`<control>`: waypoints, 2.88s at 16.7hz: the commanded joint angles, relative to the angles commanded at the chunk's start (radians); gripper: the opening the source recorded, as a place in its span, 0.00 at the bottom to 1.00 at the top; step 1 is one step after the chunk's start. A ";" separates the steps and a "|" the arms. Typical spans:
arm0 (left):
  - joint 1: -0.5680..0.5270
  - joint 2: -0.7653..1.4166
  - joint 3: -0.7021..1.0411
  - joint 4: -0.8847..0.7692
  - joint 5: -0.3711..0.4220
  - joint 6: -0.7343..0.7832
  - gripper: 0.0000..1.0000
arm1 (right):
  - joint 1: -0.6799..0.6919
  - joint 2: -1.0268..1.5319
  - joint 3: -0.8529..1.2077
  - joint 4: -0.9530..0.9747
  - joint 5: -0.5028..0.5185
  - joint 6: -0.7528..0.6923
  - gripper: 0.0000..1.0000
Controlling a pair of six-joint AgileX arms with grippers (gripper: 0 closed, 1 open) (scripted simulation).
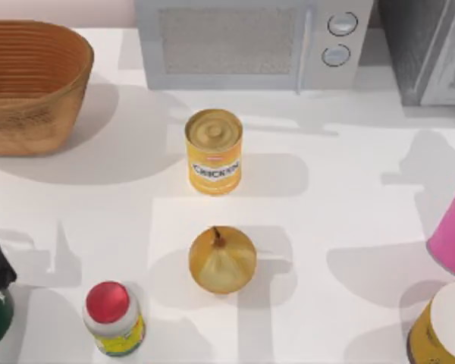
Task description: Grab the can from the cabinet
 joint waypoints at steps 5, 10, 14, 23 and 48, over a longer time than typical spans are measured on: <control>0.000 0.000 0.000 0.000 0.000 0.000 1.00 | -0.131 -0.354 -0.498 0.143 -0.133 -0.004 0.00; 0.000 0.000 0.000 0.000 0.000 0.000 1.00 | -0.231 -0.636 -0.874 0.259 -0.239 -0.005 0.00; 0.000 0.000 0.000 0.000 0.000 0.000 1.00 | -0.268 -0.746 -1.011 0.306 -0.280 -0.005 0.00; 0.000 0.000 0.000 0.000 0.000 0.000 1.00 | -0.292 -0.690 -0.992 0.351 -0.328 -0.009 0.00; 0.000 0.000 0.000 0.000 0.000 0.000 1.00 | -1.188 1.393 -0.308 1.676 -1.879 -0.087 0.00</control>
